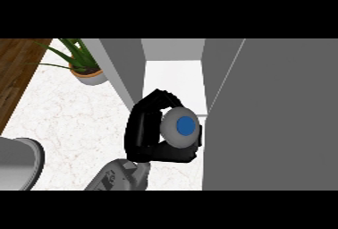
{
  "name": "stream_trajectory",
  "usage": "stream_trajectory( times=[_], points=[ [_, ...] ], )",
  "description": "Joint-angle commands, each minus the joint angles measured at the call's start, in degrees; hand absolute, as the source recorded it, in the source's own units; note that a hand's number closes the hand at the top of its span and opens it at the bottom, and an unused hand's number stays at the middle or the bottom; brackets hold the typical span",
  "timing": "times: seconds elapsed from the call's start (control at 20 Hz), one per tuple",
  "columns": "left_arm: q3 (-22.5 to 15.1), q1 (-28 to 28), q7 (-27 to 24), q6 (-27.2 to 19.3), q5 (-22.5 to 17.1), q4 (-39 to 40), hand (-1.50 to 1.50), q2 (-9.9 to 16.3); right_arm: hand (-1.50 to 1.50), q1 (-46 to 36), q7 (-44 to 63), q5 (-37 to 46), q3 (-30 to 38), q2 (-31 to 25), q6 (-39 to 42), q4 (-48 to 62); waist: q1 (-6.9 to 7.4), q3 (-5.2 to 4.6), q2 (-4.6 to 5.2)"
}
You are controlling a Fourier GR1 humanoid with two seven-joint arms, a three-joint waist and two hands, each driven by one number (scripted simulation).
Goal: Pick up the bottled water, place it into the cabinet and close the cabinet
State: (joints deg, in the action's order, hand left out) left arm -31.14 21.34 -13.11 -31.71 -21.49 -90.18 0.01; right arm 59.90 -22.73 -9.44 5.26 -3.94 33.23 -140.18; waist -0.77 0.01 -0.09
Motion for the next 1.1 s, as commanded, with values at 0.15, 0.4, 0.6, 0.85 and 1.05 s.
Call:
stream_trajectory(
  times=[0.15, 0.4, 0.6, 0.85, 1.05],
  points=[
    [1.84, 15.36, 2.27, -10.98, -2.94, 8.05, 1.5, -0.01, -1.5, 0.98, 2.44, -8.5, 4.14, -1.64, 1.07, -5.72, -1.32, -0.02, 0.28],
    [0.5, 18.57, 0.85, -14.12, -2.8, 14.16, 1.5, -0.01, -1.5, -4.35, 4.8, -7.52, 3.5, -1.39, -0.4, -3.56, -0.55, -0.03, 0.38],
    [3.95, 21.83, 2.63, -12.12, -1.89, 18.85, 1.5, -0.01, -1.5, -3.49, 3.74, -7.74, 4.91, -0.15, -0.21, -2.86, -0.51, -0.02, 0.19],
    [4.01, 25.64, 0.21, -11.54, -2.8, 26.73, 1.5, -0.01, -1.5, -2.64, 6.46, -9.65, 5.33, -0.98, 0.09, -6.05, -0.6, -0.05, 0.34],
    [5.46, 28.1, -4.27, -8.81, -4.56, 36.03, 1.5, -0.01, -1.5, -2.38, 4.31, -7.42, 3.96, 0.27, 1.4, -3.75, -1.43, -0.04, 0.5]
  ],
)
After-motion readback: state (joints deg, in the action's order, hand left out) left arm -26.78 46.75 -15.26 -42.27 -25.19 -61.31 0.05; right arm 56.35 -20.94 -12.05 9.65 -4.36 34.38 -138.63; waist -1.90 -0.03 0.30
